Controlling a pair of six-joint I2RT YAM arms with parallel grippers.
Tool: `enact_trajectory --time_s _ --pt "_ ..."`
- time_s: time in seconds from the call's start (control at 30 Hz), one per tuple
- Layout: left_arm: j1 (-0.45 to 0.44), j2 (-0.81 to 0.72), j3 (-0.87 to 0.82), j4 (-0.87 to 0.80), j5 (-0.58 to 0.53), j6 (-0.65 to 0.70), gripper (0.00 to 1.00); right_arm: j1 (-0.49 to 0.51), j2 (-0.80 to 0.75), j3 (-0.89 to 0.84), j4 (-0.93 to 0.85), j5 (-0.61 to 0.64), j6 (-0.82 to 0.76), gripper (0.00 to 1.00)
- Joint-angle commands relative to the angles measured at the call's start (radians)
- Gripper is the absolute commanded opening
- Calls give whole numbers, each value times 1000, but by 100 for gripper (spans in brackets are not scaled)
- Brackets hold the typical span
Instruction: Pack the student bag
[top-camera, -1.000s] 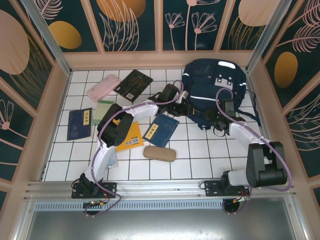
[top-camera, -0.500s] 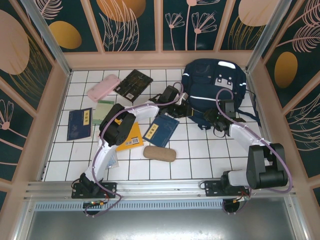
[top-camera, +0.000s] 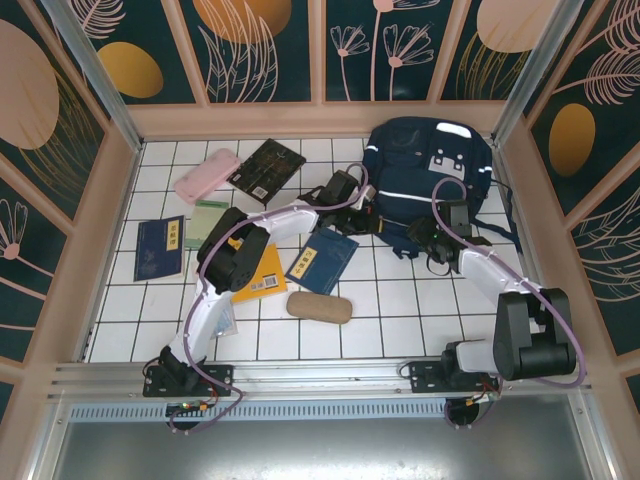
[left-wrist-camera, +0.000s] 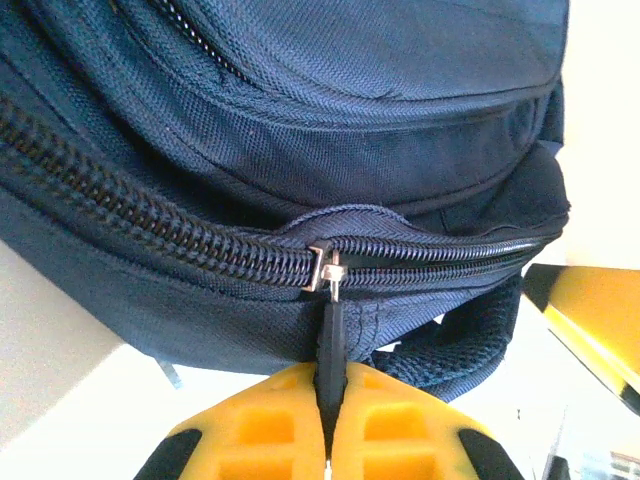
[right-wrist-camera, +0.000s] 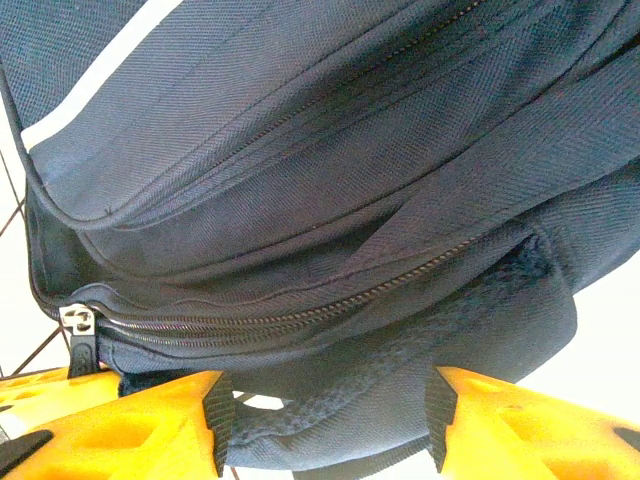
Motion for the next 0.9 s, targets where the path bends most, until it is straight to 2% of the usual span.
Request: enact_trajectory --time_s 0.0,0.2,0.3,0.37,0.57,0.7,0.87 --pt "13 -55 39 -155 -102 85 0 38 -35 -15 -28 11 8 56" --pt "14 -74 44 -178 -52 97 0 189 -41 0 11 6 79 56" --pt "12 -84 51 -200 -59 108 0 203 -6 -43 102 -33 133 56" --pt "13 -89 55 -221 -64 120 0 201 33 -47 97 17 153 56" --pt "43 -93 47 -280 -138 116 0 107 83 -71 76 132 196 56" --pt "99 -89 33 -272 -143 86 0 35 91 -97 73 138 204 56" --pt "149 -51 83 -284 -135 82 0 -7 113 -100 66 132 171 56"
